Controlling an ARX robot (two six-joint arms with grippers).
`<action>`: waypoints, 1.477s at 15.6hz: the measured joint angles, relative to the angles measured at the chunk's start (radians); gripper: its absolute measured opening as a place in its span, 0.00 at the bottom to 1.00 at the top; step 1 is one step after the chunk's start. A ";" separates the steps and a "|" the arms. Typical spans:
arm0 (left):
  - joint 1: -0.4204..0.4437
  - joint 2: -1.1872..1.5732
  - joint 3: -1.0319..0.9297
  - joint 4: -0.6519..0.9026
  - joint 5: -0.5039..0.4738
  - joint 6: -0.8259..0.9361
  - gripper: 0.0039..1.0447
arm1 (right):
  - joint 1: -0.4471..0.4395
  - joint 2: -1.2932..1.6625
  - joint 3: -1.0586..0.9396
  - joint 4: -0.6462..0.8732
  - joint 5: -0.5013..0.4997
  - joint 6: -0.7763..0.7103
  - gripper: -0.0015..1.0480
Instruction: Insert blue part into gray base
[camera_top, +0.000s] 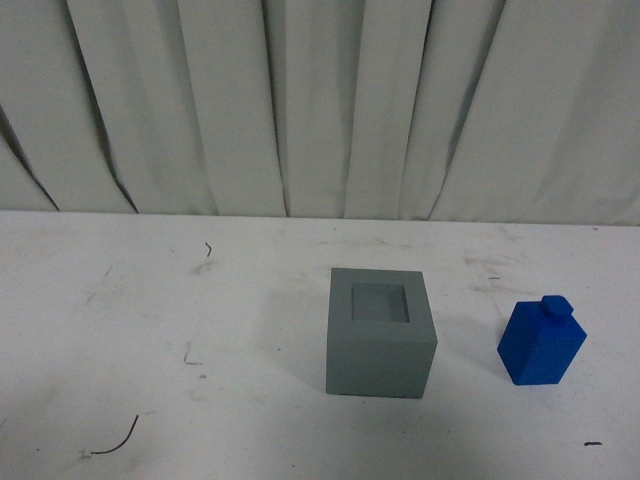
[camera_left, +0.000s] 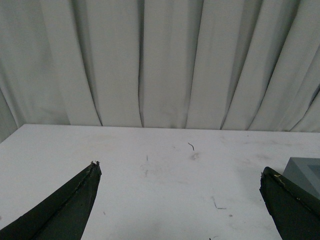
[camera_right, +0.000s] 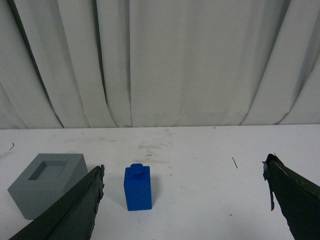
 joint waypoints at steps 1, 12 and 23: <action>0.000 0.000 0.000 0.000 0.000 0.000 0.94 | 0.000 0.000 0.000 0.000 0.000 0.000 0.94; 0.000 0.000 0.000 0.000 0.000 0.000 0.94 | 0.000 0.000 0.000 0.000 0.000 0.000 0.94; 0.000 0.000 0.000 0.000 0.000 0.000 0.94 | -0.202 0.394 0.023 0.445 -0.174 0.000 0.94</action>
